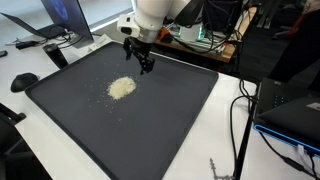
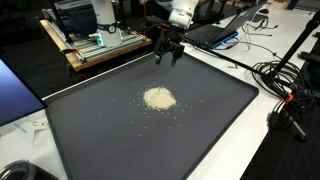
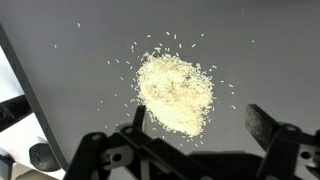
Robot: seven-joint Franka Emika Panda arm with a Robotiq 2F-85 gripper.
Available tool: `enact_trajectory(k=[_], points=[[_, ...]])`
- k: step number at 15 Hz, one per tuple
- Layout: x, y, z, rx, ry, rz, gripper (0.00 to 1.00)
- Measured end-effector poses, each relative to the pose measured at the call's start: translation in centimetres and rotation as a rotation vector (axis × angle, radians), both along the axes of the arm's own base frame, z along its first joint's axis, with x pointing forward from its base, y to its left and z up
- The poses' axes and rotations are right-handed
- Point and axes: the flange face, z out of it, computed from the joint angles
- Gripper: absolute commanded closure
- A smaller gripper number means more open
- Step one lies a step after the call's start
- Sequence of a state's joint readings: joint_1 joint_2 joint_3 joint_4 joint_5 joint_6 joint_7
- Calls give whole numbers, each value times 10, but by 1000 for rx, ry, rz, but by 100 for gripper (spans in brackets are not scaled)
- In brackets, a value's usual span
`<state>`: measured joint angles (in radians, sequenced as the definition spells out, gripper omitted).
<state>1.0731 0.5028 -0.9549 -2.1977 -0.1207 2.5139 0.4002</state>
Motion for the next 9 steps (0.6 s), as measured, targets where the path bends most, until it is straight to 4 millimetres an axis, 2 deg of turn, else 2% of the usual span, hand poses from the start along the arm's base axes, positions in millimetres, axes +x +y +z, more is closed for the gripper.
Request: enact_trajectory(k=[4,9], points=[[14,18,-4,-7,51,13,0],[59,33,23,35,117,-22,0]])
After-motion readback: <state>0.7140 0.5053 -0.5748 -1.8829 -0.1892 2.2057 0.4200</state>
